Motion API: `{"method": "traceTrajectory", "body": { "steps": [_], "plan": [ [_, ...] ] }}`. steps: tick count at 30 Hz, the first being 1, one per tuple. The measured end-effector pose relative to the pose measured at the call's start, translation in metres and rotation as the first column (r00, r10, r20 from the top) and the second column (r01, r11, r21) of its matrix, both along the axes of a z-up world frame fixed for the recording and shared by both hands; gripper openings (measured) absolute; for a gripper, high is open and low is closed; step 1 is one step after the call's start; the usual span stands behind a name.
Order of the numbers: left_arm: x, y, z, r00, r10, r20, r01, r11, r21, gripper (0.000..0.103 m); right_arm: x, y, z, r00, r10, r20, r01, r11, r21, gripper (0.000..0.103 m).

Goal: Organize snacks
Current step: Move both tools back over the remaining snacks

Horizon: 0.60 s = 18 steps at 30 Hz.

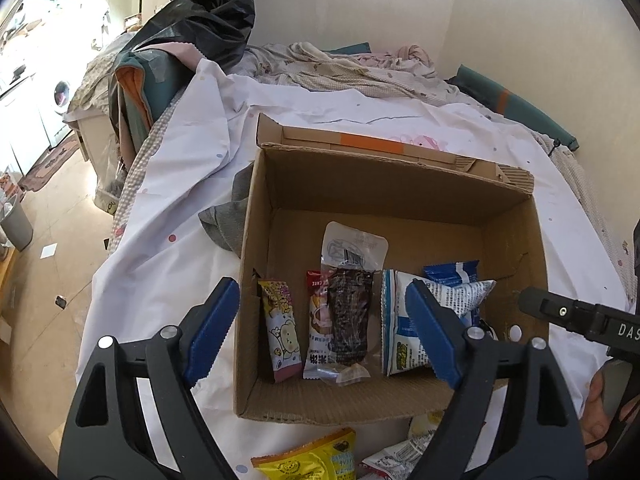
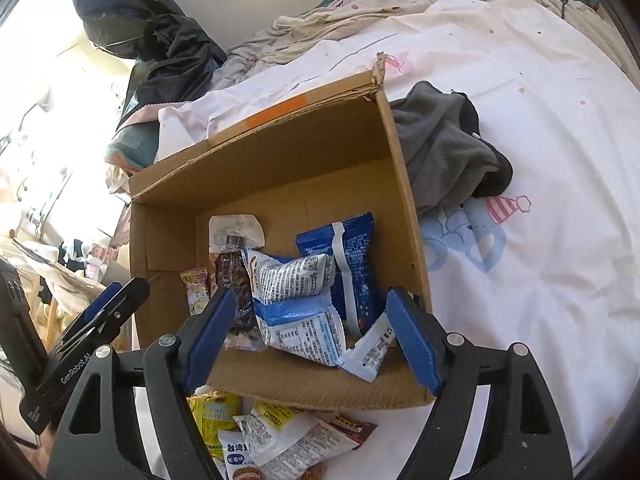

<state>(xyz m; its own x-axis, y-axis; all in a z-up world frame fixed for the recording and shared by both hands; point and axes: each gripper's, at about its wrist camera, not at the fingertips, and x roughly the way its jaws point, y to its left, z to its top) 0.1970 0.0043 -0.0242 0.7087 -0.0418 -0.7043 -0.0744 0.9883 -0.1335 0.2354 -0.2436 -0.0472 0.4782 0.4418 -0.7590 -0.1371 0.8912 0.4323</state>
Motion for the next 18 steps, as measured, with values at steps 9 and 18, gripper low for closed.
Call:
{"method": "traceTrajectory", "body": {
  "steps": [9,18],
  "plan": [
    [-0.020,0.006,0.010,1.000,-0.002,0.006,0.002,1.000,0.008,0.083,-0.020,-0.002,0.008,1.000,0.012,0.013,-0.011,1.000,-0.011,0.081],
    [-0.043,0.013,0.021,1.000,0.017,0.018,-0.018,1.000,0.015,0.090,-0.047,0.004,0.004,0.999,0.050,-0.001,-0.050,0.998,-0.030,0.081]
  ]
}}
